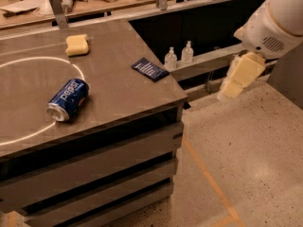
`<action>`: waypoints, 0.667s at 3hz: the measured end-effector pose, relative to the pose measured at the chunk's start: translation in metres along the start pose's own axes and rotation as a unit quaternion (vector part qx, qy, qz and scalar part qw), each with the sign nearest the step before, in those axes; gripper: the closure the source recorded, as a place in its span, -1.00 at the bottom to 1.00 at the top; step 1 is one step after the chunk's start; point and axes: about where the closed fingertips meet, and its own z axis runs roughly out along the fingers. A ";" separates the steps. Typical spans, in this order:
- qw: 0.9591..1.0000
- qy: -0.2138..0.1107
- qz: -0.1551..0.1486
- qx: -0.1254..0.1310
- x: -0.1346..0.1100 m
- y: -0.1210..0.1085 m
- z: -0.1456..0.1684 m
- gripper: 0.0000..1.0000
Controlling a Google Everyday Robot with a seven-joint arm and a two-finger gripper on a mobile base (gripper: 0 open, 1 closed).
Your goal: Move rxbar blueberry near sponge
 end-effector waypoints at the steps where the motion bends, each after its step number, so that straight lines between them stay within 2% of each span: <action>1: 0.999 -0.027 0.027 0.019 -0.034 -0.034 0.029 -1.00; 2: 0.996 -0.055 0.061 0.024 -0.062 -0.062 0.062 -1.00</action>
Offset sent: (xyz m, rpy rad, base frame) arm 0.1595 0.0737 -0.0329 0.2455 -0.0581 -0.1746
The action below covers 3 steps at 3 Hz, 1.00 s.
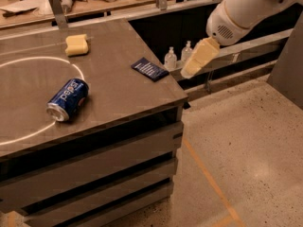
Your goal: Move rxbar blueberry near sponge
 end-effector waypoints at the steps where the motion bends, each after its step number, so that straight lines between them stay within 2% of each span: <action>1: 0.999 -0.016 0.038 -0.007 -0.016 -0.015 0.040 -1.00; 3: 0.999 -0.029 0.041 -0.016 -0.056 -0.012 0.104 -1.00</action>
Offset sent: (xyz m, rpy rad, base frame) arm 0.0921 0.0824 -0.0540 0.1295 0.0251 -0.0394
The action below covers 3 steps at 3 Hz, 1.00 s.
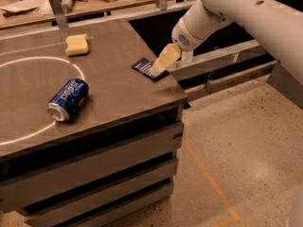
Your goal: Move rxbar blueberry near sponge
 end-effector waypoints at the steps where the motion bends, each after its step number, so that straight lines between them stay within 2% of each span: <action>1: 1.000 0.001 -0.002 0.002 -0.001 0.004 0.027 -1.00; 3: 1.000 0.010 0.008 -0.004 0.006 0.015 0.067 -0.70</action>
Offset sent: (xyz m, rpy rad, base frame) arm 0.0187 0.0290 -0.0661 -0.0104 0.0094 -0.0211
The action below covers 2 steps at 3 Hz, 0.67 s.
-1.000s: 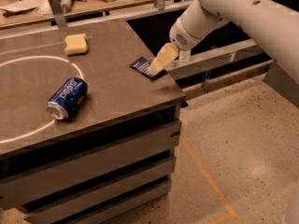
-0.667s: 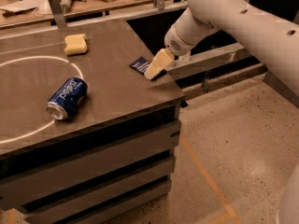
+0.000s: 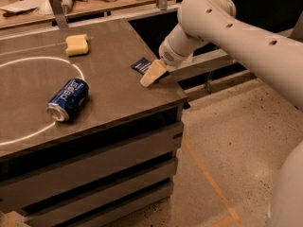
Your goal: Move rxbar blueberry near sponge
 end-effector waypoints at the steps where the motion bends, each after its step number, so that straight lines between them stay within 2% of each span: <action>1: 1.000 0.002 0.003 -0.004 0.001 0.002 0.006 -0.33; 2: 1.000 0.002 0.003 -0.004 -0.002 0.001 0.002 0.05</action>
Offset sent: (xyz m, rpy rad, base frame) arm 0.0014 0.0023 -0.0094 0.0091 0.0384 -0.0012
